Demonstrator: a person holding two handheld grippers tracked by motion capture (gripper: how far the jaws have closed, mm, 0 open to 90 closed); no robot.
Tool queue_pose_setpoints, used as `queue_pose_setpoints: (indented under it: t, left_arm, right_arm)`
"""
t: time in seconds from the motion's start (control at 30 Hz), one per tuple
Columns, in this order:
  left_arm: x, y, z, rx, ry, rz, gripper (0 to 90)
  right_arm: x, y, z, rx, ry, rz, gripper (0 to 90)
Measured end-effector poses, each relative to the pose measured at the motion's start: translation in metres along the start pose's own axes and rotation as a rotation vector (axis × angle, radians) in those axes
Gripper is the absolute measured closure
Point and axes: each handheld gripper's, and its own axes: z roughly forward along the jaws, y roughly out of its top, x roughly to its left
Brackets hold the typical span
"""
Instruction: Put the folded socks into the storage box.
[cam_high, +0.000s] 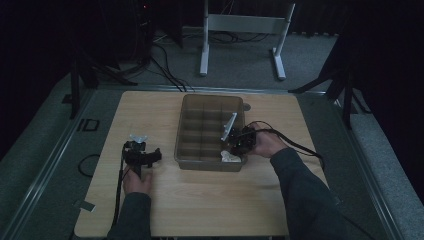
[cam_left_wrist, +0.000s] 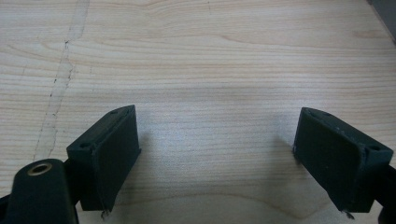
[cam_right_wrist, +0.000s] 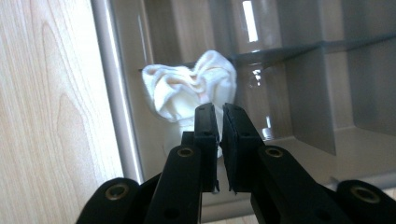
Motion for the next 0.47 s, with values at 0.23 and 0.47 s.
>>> queue_pose_setpoints:
  t: [0.23, 0.47]
  left_arm:
    - [0.000, 0.000, 0.000, 0.000, 0.000, -0.001, 14.5]
    - [0.000, 0.000, 0.000, 0.000, 0.000, 0.000, 14.5]
  right_arm:
    - [-0.008, -0.017, -0.007, -0.095, -0.017, 0.070, 83.9]
    - [-0.013, -0.031, -0.012, -0.153, -0.041, 0.142, 83.6]
